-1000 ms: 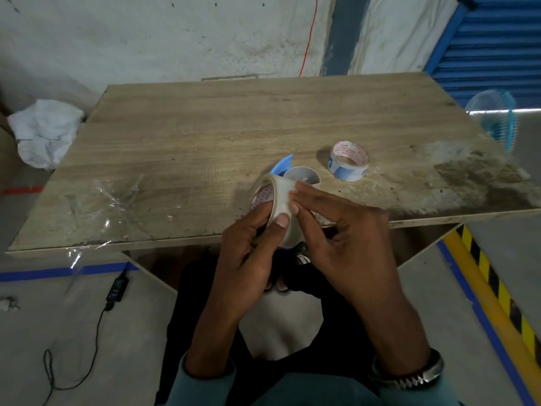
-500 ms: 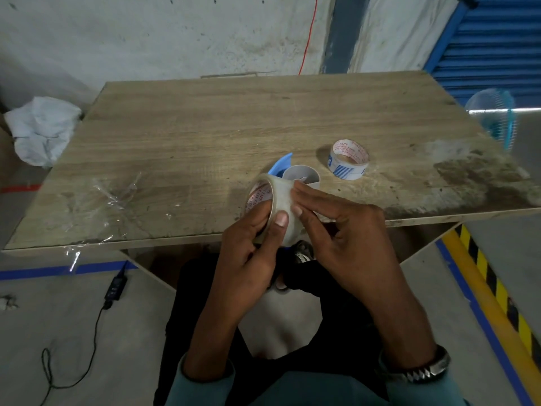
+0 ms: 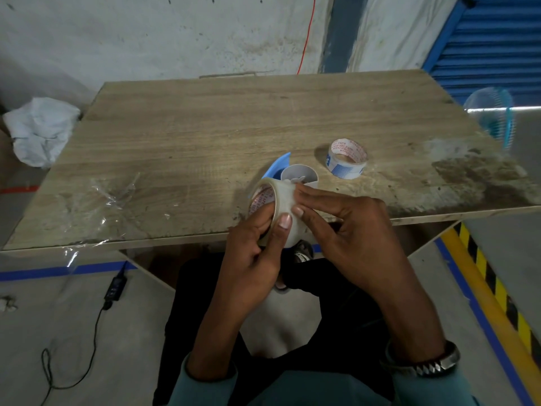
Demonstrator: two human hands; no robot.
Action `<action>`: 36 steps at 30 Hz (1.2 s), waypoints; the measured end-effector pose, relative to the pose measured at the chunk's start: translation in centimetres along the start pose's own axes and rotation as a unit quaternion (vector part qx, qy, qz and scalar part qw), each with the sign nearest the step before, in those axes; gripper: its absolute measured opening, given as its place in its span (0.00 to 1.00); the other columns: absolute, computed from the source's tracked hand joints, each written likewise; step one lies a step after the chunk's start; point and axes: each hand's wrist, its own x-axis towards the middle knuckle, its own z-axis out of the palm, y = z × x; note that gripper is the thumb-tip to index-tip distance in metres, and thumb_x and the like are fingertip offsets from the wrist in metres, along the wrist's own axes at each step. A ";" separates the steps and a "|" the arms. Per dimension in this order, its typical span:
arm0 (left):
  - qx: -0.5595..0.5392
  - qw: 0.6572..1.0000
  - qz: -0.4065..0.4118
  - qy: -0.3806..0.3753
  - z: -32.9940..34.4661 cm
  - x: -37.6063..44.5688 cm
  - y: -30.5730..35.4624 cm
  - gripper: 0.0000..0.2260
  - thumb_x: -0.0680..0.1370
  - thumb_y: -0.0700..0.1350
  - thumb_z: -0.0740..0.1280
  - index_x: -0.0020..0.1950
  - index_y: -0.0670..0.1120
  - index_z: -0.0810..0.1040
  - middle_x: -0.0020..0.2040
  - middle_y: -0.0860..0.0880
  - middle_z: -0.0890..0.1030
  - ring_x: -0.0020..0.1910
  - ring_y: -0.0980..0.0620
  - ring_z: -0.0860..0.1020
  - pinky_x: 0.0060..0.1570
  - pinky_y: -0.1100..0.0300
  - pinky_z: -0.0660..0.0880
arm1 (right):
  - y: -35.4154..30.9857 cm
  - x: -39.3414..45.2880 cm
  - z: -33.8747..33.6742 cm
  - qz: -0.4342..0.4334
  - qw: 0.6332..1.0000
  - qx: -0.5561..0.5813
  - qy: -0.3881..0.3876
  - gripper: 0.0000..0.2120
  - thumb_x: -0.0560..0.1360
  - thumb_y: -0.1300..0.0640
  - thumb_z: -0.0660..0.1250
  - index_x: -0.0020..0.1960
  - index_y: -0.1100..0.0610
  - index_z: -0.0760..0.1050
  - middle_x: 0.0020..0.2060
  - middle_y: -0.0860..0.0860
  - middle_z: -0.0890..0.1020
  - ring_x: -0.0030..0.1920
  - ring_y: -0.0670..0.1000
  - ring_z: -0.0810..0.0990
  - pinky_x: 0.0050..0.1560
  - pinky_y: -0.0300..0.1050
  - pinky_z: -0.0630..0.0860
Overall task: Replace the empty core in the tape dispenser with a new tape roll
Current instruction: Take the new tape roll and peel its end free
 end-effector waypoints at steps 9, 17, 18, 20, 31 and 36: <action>-0.006 1.000 0.002 0.009 -0.5 0.0 -0.1 0.11 0.86 0.42 0.65 0.66 0.47 0.83 0.59 0.51 0.89 0.61 0.52 0.86 0.61 0.59 0.79 | -1.1 -0.1 0.6 -0.030 0.997 -0.048 0.045 0.09 0.75 0.64 0.78 0.55 0.58 0.89 0.54 0.51 0.90 0.61 0.31 0.75 0.62 0.18 0.67; -0.015 1.000 0.002 0.019 -0.9 -0.2 -0.1 0.11 0.85 0.41 0.65 0.65 0.48 0.83 0.58 0.50 0.89 0.59 0.51 0.87 0.60 0.58 0.80 | -1.7 -0.1 1.3 -0.055 0.995 -0.060 0.061 0.06 0.76 0.66 0.75 0.49 0.57 0.88 0.46 0.51 0.91 0.51 0.49 0.85 0.49 0.42 0.79; -0.020 1.000 0.001 0.019 -0.9 -0.2 -0.1 0.12 0.85 0.41 0.65 0.65 0.49 0.83 0.58 0.50 0.89 0.60 0.50 0.87 0.61 0.56 0.81 | -1.6 -0.1 1.3 -0.054 0.995 -0.063 0.061 0.06 0.76 0.66 0.75 0.49 0.57 0.88 0.45 0.51 0.91 0.49 0.49 0.85 0.48 0.42 0.79; -0.022 1.000 0.003 0.015 -0.8 -0.1 -0.1 0.12 0.85 0.41 0.65 0.66 0.49 0.83 0.59 0.50 0.89 0.61 0.49 0.86 0.63 0.55 0.80 | -1.5 -0.1 1.4 -0.052 0.994 -0.079 0.061 0.05 0.76 0.66 0.74 0.47 0.58 0.87 0.43 0.52 0.90 0.44 0.51 0.86 0.46 0.47 0.79; 0.003 1.000 -0.015 -0.022 -1.4 0.3 -0.1 0.12 0.85 0.41 0.64 0.65 0.51 0.82 0.59 0.51 0.89 0.61 0.55 0.86 0.62 0.64 0.77 | -0.3 -0.5 1.2 -0.041 0.998 -0.039 0.007 0.10 0.78 0.63 0.76 0.58 0.57 0.88 0.54 0.50 0.90 0.58 0.42 0.83 0.56 0.22 0.74; 0.057 0.998 -0.006 -0.041 -1.7 0.2 -0.5 0.11 0.84 0.38 0.67 0.66 0.43 0.83 0.59 0.52 0.88 0.62 0.58 0.85 0.62 0.68 0.76 | 0.6 -0.7 1.2 -0.007 1.000 -0.003 0.009 0.10 0.76 0.61 0.79 0.56 0.54 0.89 0.57 0.49 0.89 0.61 0.35 0.81 0.62 0.23 0.73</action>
